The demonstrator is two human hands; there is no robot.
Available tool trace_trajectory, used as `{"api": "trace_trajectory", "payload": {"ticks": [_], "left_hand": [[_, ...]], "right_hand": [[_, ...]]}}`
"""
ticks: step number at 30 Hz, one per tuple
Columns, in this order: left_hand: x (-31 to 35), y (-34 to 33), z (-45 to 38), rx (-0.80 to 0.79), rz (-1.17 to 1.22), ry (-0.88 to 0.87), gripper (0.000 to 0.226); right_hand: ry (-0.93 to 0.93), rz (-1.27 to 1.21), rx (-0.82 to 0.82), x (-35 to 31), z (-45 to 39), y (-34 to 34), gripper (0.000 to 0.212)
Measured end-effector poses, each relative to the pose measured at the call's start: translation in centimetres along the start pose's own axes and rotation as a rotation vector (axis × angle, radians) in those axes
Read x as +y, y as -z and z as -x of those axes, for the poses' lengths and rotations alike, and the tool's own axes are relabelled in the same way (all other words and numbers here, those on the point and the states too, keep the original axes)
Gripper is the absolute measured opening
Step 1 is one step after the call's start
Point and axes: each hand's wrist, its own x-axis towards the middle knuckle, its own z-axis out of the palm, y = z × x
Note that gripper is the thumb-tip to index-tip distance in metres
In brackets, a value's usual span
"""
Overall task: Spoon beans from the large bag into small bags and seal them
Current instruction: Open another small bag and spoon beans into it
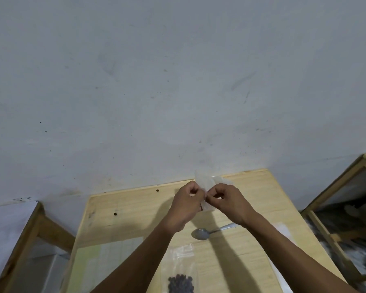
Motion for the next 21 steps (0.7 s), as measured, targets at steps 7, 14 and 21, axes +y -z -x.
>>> {"api": "trace_trajectory", "payload": {"ticks": [7,14,21], "left_hand": [[-1.0,-0.5,-0.9,0.039,-0.304,-0.024,0.027],[-0.2,0.0,-1.8,-0.002,-0.087,0.033,0.026],[-0.8,0.6,-2.4,-0.044,-0.148,0.090,0.031]], "right_hand": [[-0.043,0.221,0.265,1.9,-1.0,-1.9,0.024],[0.102,0.090,0.089,2.2,-1.3,-2.0,0.009],[0.061,0.138,0.223,3.0,-2.4,-3.4,0.026]]}}
